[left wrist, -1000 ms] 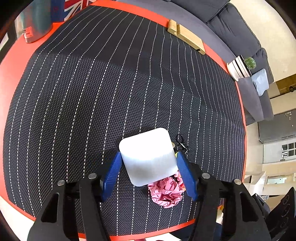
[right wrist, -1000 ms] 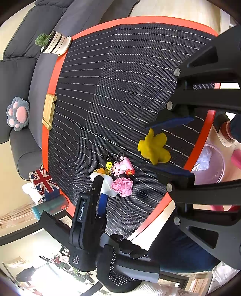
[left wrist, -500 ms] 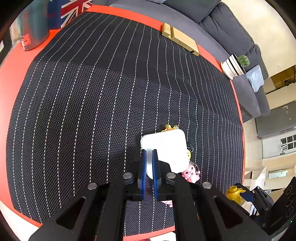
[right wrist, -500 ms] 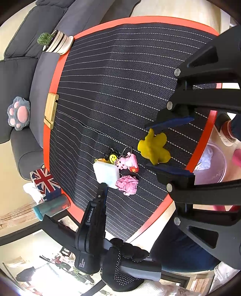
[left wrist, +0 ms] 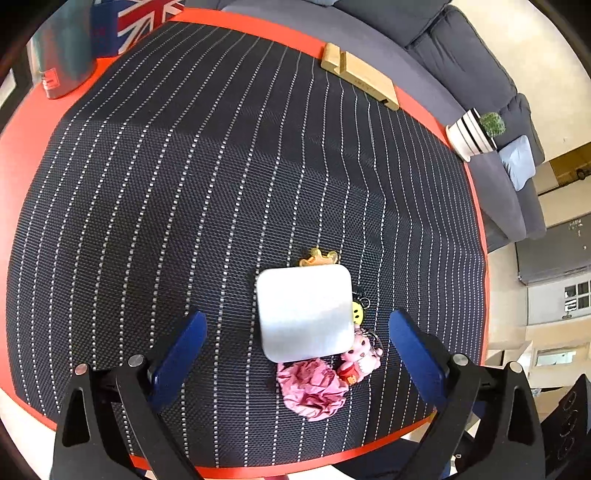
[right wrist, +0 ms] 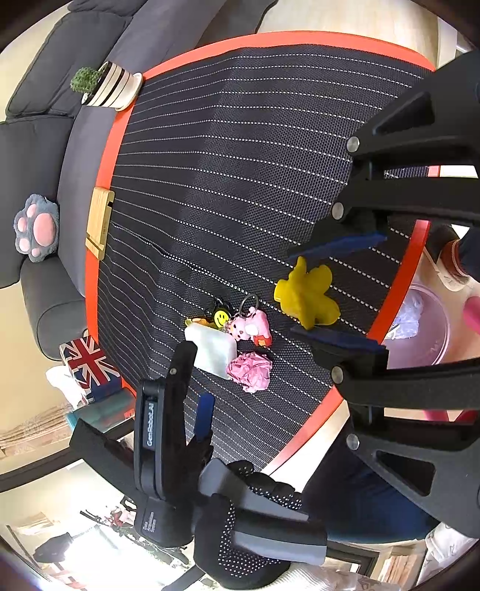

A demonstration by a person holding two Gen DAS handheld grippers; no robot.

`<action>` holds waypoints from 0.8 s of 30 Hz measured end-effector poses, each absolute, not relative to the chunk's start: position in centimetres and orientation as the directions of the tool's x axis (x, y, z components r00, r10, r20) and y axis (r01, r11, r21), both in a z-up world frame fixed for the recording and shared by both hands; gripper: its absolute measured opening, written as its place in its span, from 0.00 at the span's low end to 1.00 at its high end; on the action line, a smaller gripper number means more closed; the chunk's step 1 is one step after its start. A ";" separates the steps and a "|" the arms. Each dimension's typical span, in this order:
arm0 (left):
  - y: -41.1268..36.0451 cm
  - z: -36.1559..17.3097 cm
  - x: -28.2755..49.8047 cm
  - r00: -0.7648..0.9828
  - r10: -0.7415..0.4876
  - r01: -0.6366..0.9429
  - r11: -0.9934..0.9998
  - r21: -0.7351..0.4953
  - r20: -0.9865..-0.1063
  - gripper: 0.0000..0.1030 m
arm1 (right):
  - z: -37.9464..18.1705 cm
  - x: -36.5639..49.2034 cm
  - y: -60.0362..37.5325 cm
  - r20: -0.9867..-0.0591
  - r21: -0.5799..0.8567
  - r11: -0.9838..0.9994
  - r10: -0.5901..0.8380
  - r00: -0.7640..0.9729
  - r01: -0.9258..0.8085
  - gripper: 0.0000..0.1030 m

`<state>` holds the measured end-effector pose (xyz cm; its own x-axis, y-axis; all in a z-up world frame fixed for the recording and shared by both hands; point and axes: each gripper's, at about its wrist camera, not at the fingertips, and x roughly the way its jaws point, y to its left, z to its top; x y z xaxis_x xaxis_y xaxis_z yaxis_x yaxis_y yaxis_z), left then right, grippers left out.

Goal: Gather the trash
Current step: 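Grasp the white square box with left while right holds the yellow duck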

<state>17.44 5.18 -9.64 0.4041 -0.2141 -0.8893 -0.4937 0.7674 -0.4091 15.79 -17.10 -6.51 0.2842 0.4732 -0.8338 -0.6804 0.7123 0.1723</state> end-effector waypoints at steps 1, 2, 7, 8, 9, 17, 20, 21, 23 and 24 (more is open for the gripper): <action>4.9 -9.6 17.6 0.402 -0.209 -0.491 0.772 -0.403 -0.892 0.92 | -6.5 15.8 -17.2 -0.834 0.173 0.713 0.473 0.284 -0.680 0.36; 4.7 -9.7 17.8 0.397 -0.206 -0.491 0.776 -0.396 -0.894 0.92 | -6.6 15.9 -17.3 -0.834 0.174 0.713 0.473 0.284 -0.679 0.36; 3.6 -9.7 19.1 0.379 -0.170 -0.487 0.799 -0.353 -0.909 0.92 | -6.6 15.9 -17.5 -0.833 0.174 0.715 0.473 0.285 -0.677 0.36; 3.6 -9.7 19.2 0.380 -0.169 -0.486 0.800 -0.351 -0.910 0.90 | -6.6 15.9 -17.6 -0.834 0.175 0.716 0.473 0.285 -0.676 0.36; 3.4 -9.7 19.3 0.378 -0.171 -0.483 0.802 -0.351 -0.910 0.86 | -6.6 16.0 -17.6 -0.834 0.175 0.716 0.473 0.285 -0.675 0.36; 3.4 -10.2 19.2 0.352 -0.158 -0.486 0.811 -0.325 -0.922 0.56 | -6.7 16.1 -17.8 -0.834 0.175 0.718 0.472 0.286 -0.674 0.36; 3.5 -10.1 19.0 0.362 -0.168 -0.474 0.814 -0.336 -0.917 0.56 | -6.6 16.1 -17.6 -0.833 0.174 0.719 0.472 0.289 -0.673 0.36; 3.6 -10.1 18.9 0.367 -0.170 -0.469 0.815 -0.340 -0.914 0.56 | -6.6 16.1 -17.6 -0.832 0.174 0.720 0.472 0.290 -0.672 0.36; 3.7 -9.8 18.7 0.381 -0.171 -0.454 0.821 -0.345 -0.909 0.56 | -6.5 16.1 -17.4 -0.832 0.172 0.719 0.472 0.292 -0.673 0.36; 3.7 -9.7 18.6 0.388 -0.171 -0.446 0.825 -0.347 -0.906 0.56 | -6.4 16.1 -17.3 -0.831 0.171 0.719 0.472 0.294 -0.673 0.36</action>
